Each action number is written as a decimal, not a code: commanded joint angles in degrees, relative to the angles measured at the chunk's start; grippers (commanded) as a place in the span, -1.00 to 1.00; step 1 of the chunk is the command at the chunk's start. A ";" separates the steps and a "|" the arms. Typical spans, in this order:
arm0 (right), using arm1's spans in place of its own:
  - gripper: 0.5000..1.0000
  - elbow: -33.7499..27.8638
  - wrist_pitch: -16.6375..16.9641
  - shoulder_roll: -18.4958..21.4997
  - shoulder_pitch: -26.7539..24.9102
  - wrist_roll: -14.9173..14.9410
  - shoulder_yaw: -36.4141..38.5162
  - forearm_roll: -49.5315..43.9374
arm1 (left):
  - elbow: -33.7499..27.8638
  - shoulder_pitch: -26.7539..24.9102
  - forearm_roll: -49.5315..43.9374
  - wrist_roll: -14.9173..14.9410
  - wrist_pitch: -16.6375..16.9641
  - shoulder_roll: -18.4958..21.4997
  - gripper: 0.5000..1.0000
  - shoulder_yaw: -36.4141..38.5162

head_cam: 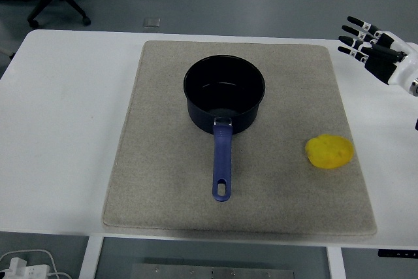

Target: Put the potato in the blue pot

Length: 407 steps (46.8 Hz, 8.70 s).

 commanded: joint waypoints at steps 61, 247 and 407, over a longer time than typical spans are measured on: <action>0.75 0.00 5.72 -2.62 2.54 0.18 -0.18 -11.06 | 0.49 0.00 -0.05 0.00 0.00 0.00 0.99 -0.03; 0.18 35.86 -11.51 -20.47 -2.73 4.13 -13.80 -71.63 | 0.49 -0.09 -0.05 0.00 0.00 0.00 0.99 -0.03; -1.00 4.13 -7.56 20.58 29.79 1.41 -30.86 -60.47 | 0.49 -0.09 -0.05 0.00 0.00 0.00 0.99 -0.03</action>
